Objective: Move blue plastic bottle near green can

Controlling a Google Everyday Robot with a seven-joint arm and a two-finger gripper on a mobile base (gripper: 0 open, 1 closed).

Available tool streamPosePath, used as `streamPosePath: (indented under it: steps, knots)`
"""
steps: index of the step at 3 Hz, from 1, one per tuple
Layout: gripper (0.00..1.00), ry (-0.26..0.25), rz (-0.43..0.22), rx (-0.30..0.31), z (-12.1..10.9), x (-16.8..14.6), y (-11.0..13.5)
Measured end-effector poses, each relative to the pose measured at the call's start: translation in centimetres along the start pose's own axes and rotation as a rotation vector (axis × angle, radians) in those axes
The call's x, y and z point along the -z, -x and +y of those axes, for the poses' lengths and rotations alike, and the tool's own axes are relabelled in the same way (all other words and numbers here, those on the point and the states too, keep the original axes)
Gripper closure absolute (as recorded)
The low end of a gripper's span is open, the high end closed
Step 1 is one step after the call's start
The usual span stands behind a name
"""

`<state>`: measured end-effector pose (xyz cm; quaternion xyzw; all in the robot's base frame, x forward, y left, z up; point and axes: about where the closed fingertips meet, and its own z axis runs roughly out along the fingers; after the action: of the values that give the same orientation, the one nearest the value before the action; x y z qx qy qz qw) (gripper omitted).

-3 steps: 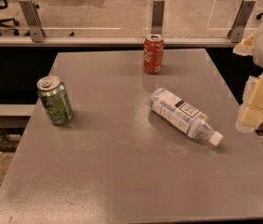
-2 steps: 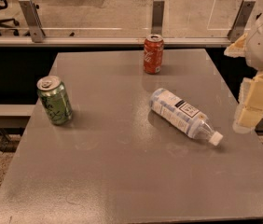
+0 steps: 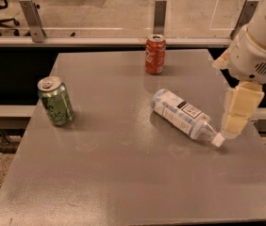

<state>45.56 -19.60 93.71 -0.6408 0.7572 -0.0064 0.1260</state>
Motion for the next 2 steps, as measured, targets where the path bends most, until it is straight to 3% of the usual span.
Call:
streamPosePath:
  steps: [2]
  knots:
    - [0.00, 0.038, 0.044, -0.075, 0.1, -4.1, 0.4]
